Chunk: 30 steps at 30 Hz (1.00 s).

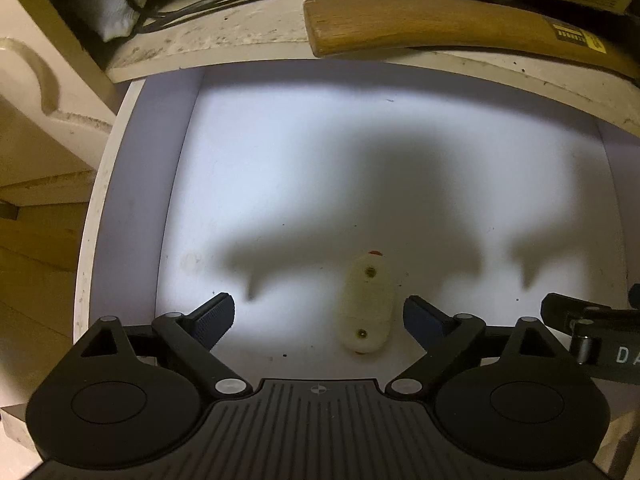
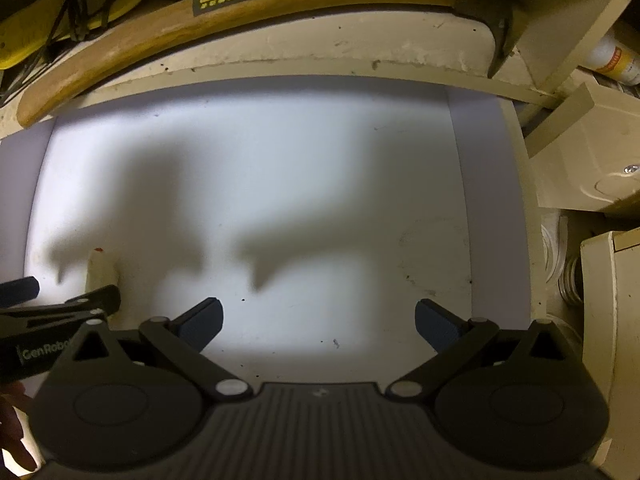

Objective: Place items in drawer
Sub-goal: 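Open the left gripper to release the white object on the drawer floor, then raise both grippers up and back out of the drawer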

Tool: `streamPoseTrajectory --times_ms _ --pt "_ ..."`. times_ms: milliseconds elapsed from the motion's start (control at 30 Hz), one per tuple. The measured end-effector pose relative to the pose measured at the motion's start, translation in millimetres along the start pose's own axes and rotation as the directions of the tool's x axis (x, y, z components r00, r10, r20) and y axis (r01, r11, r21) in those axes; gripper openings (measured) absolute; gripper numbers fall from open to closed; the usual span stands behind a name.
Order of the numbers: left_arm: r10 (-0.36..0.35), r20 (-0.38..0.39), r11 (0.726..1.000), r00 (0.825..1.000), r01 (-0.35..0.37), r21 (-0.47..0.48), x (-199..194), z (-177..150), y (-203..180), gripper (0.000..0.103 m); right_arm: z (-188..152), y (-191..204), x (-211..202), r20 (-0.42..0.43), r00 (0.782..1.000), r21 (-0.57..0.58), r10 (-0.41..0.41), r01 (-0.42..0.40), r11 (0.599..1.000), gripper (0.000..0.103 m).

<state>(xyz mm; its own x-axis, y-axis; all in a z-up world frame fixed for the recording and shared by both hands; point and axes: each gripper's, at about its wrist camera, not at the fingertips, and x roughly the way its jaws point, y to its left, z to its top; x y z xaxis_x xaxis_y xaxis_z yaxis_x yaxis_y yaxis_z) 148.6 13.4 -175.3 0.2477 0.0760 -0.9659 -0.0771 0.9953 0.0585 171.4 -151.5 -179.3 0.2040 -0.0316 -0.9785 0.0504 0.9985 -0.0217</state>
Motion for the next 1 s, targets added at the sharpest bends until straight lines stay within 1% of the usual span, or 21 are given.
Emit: streamPoseTrajectory --times_ms 133,300,567,667,767,1000 --pt "-0.019 0.017 1.000 1.000 0.019 -0.015 -8 -1 3 0.093 0 1 -4 0.007 1.000 -0.001 0.004 -0.004 1.000 0.102" --pt "-0.013 0.059 1.000 0.998 0.012 0.012 -18 -3 0 0.093 -1 -1 -11 0.018 1.000 0.004 0.009 -0.009 1.000 0.102" --pt "-0.045 0.113 0.999 0.993 0.044 0.018 -46 -13 3 0.093 -2 -1 -32 0.062 0.998 0.006 0.024 -0.024 1.000 0.103" --pt "-0.044 0.148 0.999 0.988 0.041 0.024 -57 -16 1 0.093 -4 -3 -44 0.086 0.996 0.005 0.029 -0.030 1.000 0.103" --pt "-0.058 0.188 0.998 0.980 0.054 0.022 -71 -21 4 0.093 -6 -4 -54 0.114 0.993 0.010 0.031 -0.032 0.999 0.102" --pt "-0.091 0.277 0.995 0.957 0.100 -0.017 -99 -30 9 0.093 -18 -3 -83 0.184 0.982 0.012 0.048 -0.052 0.999 0.103"
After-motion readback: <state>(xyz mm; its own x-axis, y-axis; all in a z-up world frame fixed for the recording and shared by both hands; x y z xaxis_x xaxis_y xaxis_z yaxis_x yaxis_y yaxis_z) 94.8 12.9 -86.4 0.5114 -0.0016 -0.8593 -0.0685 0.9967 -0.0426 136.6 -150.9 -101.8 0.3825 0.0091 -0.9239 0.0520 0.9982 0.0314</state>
